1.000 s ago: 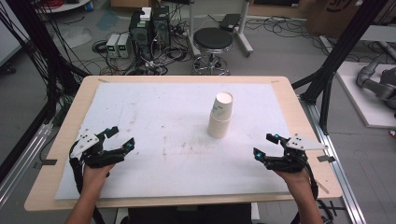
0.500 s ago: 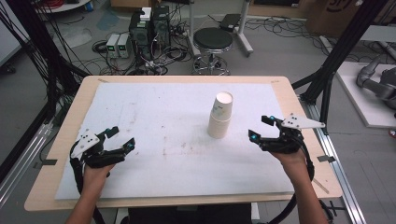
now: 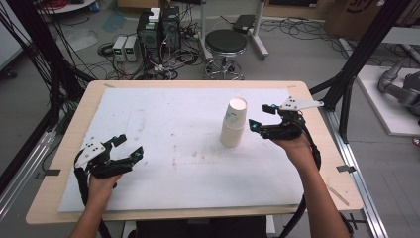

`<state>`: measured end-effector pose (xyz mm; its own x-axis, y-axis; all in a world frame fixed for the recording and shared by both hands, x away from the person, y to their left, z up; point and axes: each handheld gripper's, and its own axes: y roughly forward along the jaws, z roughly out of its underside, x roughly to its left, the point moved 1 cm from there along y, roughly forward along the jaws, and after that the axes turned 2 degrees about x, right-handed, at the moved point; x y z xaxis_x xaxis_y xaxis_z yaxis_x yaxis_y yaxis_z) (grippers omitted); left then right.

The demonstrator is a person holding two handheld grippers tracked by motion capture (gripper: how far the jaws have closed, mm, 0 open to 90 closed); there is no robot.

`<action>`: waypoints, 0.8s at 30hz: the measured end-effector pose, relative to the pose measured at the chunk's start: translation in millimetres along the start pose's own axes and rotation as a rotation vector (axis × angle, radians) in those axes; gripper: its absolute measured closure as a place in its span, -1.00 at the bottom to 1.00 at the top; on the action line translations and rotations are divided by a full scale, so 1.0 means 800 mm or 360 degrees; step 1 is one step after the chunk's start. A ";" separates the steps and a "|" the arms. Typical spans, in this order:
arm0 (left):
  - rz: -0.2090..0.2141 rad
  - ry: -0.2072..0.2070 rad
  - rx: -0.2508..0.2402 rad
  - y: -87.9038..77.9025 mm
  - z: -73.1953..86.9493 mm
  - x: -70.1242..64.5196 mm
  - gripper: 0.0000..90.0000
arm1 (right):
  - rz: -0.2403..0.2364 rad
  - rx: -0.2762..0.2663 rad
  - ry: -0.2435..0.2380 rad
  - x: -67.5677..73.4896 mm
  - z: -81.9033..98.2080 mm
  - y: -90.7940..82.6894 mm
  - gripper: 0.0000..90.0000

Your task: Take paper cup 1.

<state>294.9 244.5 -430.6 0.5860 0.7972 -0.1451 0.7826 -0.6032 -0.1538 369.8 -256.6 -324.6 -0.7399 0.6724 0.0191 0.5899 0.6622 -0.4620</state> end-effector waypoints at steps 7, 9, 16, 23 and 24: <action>0.0009 0.0003 0.0001 0.001 0.000 0.000 -0.66 | -0.0010 0.0059 -0.0002 -0.008 -0.020 0.024 -0.55; 0.0012 0.0002 0.0001 0.002 0.000 0.001 -0.66 | -0.0020 0.0070 0.0001 -0.009 -0.024 0.030 -0.55; 0.0014 -0.0007 -0.0003 0.002 0.000 0.001 -0.66 | -0.0055 0.0107 0.0012 -0.011 -0.025 0.051 -0.55; 0.0017 -0.0008 0.0000 0.003 0.001 0.002 -0.66 | -0.0086 0.0157 -0.0004 -0.007 -0.030 0.072 -0.55; 0.0015 -0.0006 -0.0003 0.003 0.000 0.002 -0.66 | -0.0088 0.0161 0.0000 -0.007 -0.030 0.075 -0.55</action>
<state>297.7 244.3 -431.6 0.5925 0.7914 -0.1504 0.7774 -0.6107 -0.1508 417.1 -212.9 -330.8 -0.7702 0.6360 0.0472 0.5127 0.6615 -0.5474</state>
